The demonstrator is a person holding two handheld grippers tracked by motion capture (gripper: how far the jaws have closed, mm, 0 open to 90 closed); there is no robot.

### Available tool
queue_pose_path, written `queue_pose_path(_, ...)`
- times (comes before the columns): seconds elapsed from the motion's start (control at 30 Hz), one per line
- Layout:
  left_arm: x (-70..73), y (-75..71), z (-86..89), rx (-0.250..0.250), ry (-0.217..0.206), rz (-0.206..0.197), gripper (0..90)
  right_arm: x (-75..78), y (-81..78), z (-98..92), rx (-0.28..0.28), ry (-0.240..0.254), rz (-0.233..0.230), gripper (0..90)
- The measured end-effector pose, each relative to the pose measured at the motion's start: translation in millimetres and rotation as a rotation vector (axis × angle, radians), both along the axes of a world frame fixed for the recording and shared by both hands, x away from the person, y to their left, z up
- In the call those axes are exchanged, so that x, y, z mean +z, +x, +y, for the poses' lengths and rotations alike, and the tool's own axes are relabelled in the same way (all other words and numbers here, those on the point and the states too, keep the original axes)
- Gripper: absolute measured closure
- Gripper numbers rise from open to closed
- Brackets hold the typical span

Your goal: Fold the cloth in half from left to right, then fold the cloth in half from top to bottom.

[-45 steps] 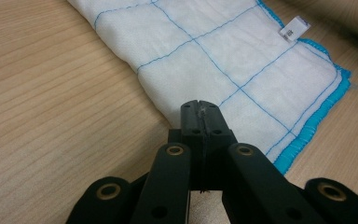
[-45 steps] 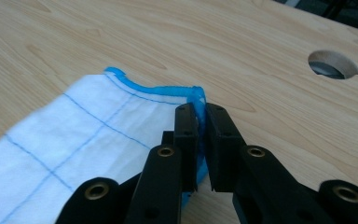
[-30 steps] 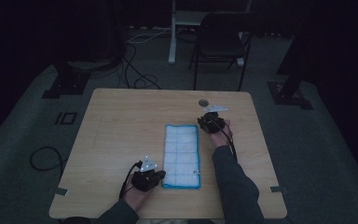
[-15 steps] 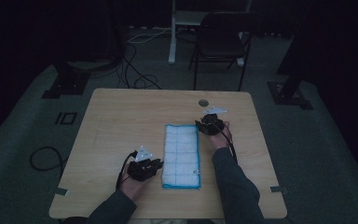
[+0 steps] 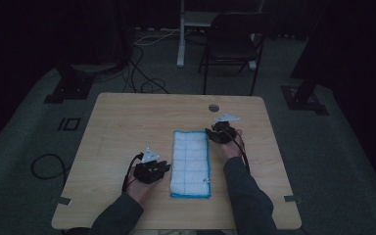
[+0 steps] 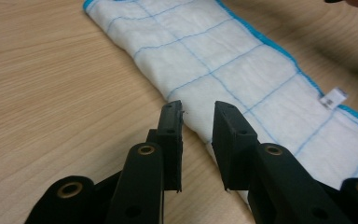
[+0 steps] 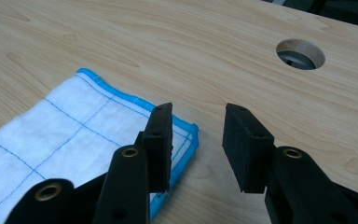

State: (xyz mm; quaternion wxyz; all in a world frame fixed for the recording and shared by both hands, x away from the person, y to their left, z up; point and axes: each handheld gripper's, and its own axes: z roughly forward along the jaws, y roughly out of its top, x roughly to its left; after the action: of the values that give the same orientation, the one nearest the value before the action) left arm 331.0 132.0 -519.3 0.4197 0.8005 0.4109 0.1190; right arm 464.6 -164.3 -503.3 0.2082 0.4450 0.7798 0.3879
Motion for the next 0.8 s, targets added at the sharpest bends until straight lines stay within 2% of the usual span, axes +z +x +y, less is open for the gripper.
queue_pose_path(0.37,3.4,17.0,1.5,0.038,-0.011,-0.019,72.0,-6.3,-2.1,5.3,0.019,-0.009,0.01,61.7)
queue_pose_path(0.8,15.2,44.7,-7.3,0.026,-0.007,-0.062,67.2,-6.4,-2.7,3.5,0.016,-0.005,0.012,61.2)
